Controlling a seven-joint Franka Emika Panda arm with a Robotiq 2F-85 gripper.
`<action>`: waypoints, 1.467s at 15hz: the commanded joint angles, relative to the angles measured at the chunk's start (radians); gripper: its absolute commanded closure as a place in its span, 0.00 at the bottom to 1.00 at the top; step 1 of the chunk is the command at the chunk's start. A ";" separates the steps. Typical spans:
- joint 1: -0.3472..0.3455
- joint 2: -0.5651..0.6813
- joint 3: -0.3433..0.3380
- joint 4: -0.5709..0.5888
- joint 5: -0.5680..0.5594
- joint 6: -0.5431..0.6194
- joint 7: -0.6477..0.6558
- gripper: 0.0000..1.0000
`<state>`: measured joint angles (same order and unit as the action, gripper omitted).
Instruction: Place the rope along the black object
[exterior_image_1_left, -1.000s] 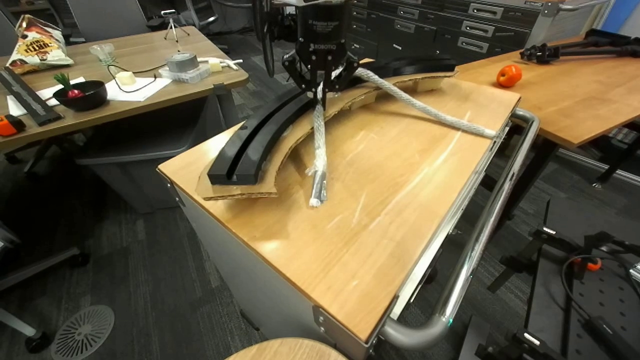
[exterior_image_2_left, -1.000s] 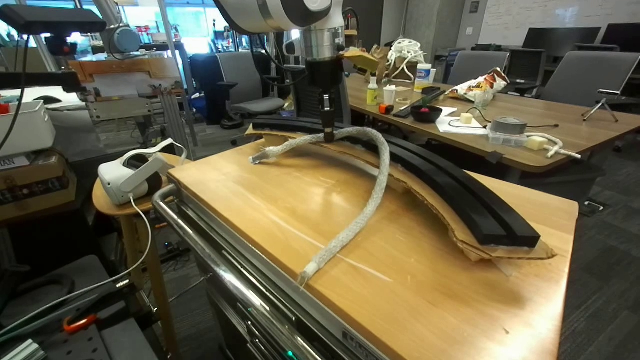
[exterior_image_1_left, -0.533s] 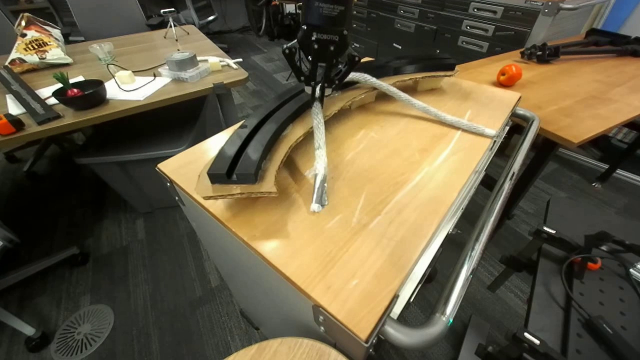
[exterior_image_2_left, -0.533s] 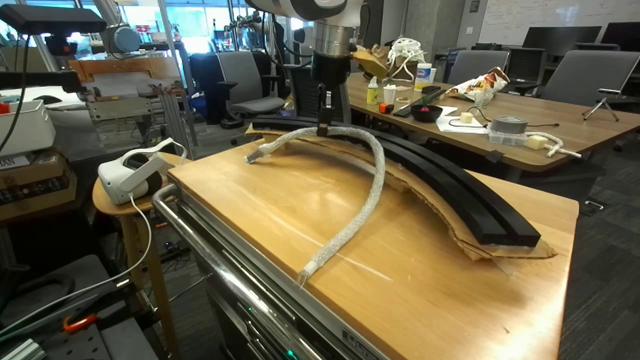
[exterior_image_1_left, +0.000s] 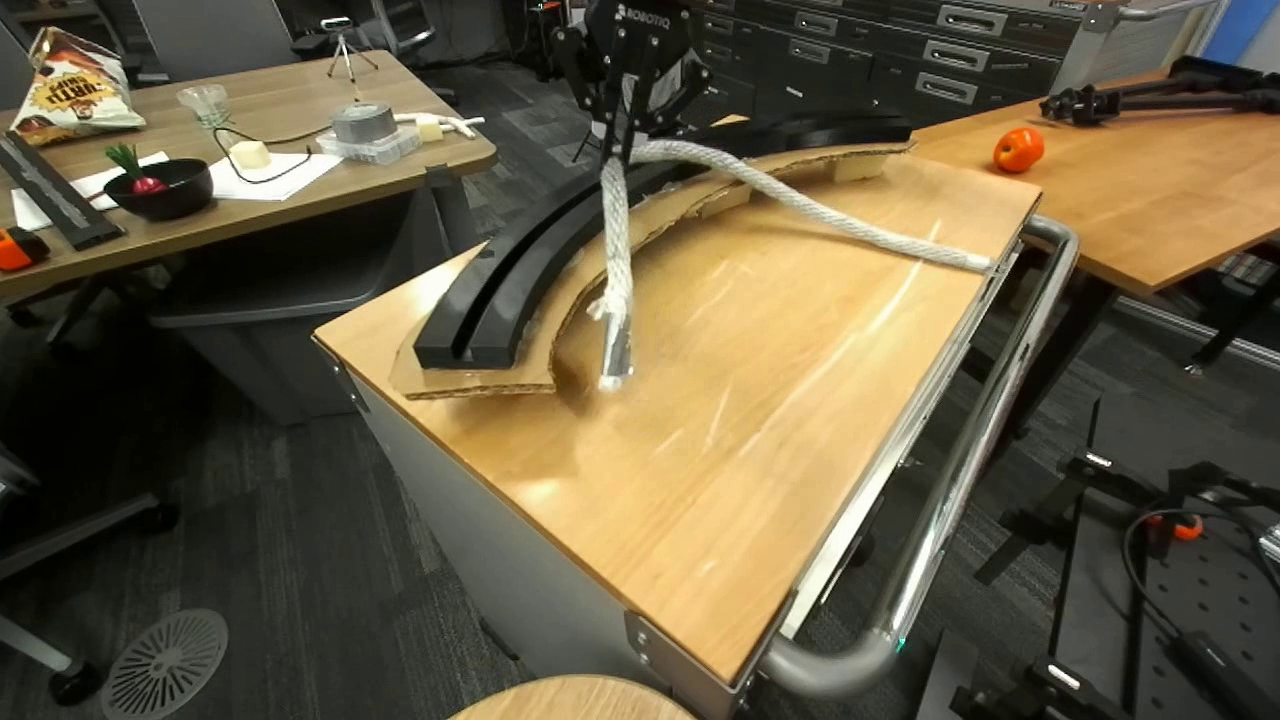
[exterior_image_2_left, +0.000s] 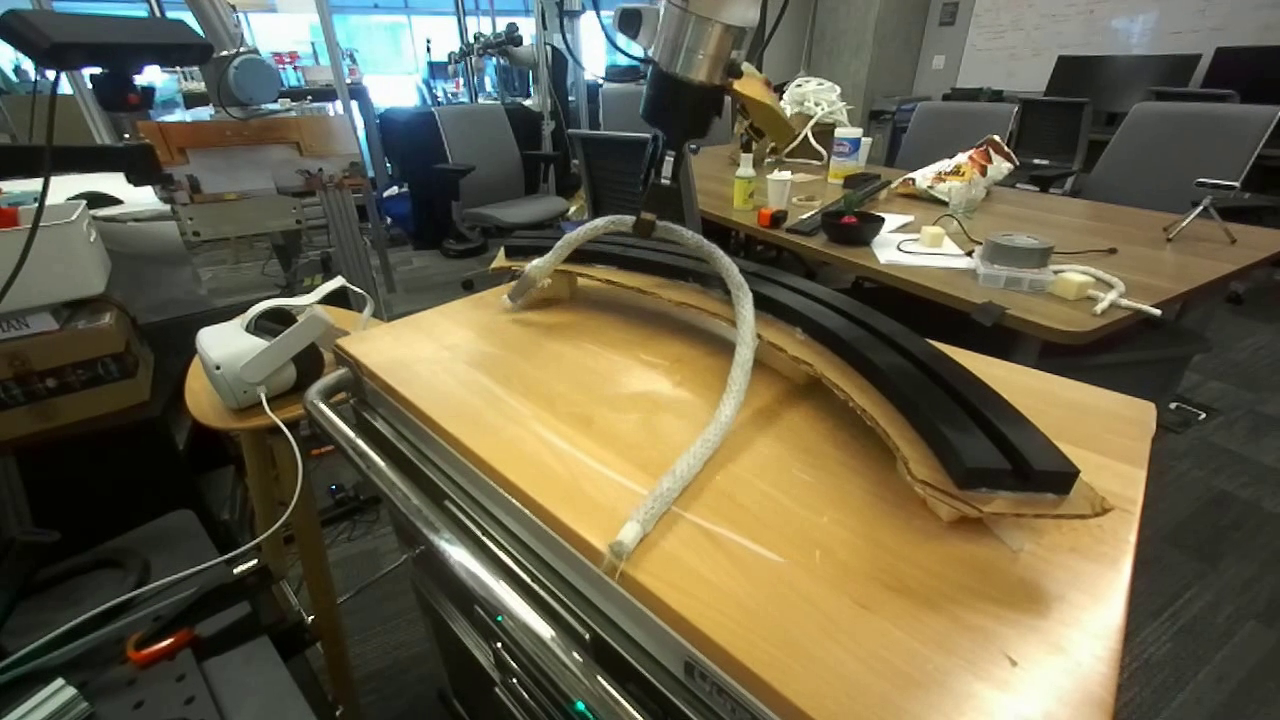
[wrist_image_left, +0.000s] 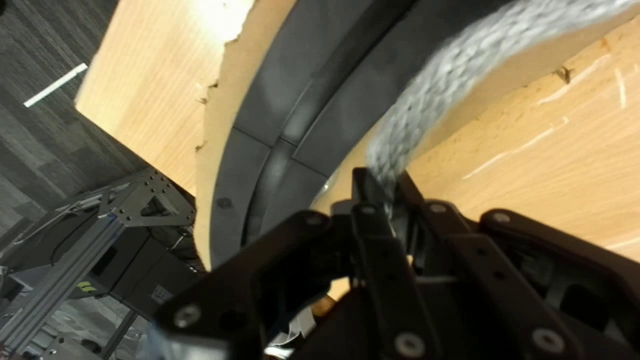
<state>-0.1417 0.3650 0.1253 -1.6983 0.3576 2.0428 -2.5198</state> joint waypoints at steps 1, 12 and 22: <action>0.018 0.009 -0.001 0.098 0.047 -0.053 0.073 0.91; 0.044 0.165 -0.005 0.397 0.056 -0.210 0.322 0.91; 0.086 0.348 0.007 0.680 -0.097 -0.373 0.606 0.91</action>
<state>-0.0486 0.6513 0.1260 -1.1568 0.2923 1.7694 -1.9428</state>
